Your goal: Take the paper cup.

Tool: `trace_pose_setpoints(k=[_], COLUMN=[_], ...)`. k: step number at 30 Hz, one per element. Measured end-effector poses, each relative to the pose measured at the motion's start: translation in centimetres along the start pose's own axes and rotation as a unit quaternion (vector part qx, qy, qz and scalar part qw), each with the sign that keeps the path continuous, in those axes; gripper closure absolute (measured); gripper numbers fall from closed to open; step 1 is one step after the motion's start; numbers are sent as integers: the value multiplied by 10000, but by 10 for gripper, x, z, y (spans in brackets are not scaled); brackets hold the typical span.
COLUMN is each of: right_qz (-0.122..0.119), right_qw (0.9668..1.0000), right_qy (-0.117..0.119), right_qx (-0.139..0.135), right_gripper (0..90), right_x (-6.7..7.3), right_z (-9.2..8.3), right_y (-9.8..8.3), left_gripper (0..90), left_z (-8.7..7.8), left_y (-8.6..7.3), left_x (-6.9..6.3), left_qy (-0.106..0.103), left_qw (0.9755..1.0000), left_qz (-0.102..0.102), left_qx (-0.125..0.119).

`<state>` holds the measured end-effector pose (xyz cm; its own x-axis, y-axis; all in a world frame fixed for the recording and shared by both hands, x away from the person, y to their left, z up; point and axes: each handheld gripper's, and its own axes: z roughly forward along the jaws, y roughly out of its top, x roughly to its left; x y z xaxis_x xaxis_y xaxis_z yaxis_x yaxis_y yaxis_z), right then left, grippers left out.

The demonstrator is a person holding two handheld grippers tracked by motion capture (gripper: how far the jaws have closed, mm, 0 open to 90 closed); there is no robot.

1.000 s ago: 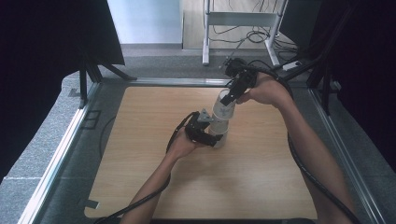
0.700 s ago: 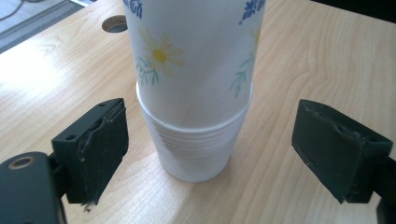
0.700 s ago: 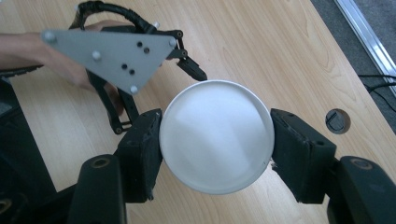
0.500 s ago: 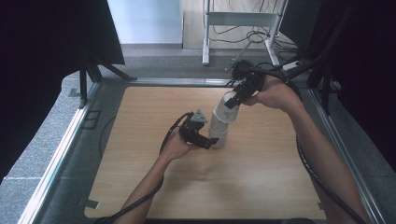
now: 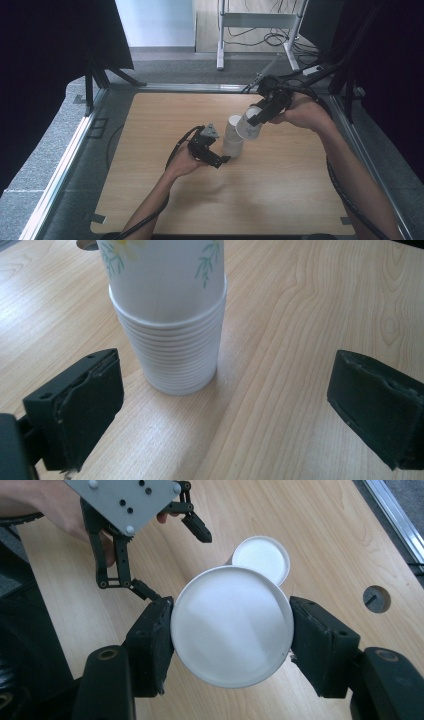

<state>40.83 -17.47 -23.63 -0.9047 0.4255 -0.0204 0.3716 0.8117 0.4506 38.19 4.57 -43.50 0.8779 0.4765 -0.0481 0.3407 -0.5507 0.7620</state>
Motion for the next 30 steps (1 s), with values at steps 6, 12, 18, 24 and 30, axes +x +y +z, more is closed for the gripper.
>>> trace_pose_setpoints(k=[6, 12, 18, 24, 30], right_qz=[14, 32, 48, -28, -50], right_qw=[10000, 9999, 9999, 9999, 9999], right_qy=[71, 96, 89, 97, 96], right_qx=[-14, -38, -40, -64, -115], right_gripper=[372, 372, 372, 372, 371], right_x=[2, 1, 3, 8, 12], right_z=[3, 7, 12, 19, 28], right_y=[-14, -26, -38, -49, -59], left_gripper=[9, 9, 10, 13, 13], left_z=[-3, -5, -5, -7, -11], left_y=[-5, -8, -12, -17, -20], left_x=[-5, -10, -14, -16, -18], left_qy=[70, 36, 40, 13, -82], left_qw=[10000, 10000, 9999, 10000, 9999], left_qz=[30, 60, 94, -4, 11], left_qx=[-36, -51, 0, -30, -77])
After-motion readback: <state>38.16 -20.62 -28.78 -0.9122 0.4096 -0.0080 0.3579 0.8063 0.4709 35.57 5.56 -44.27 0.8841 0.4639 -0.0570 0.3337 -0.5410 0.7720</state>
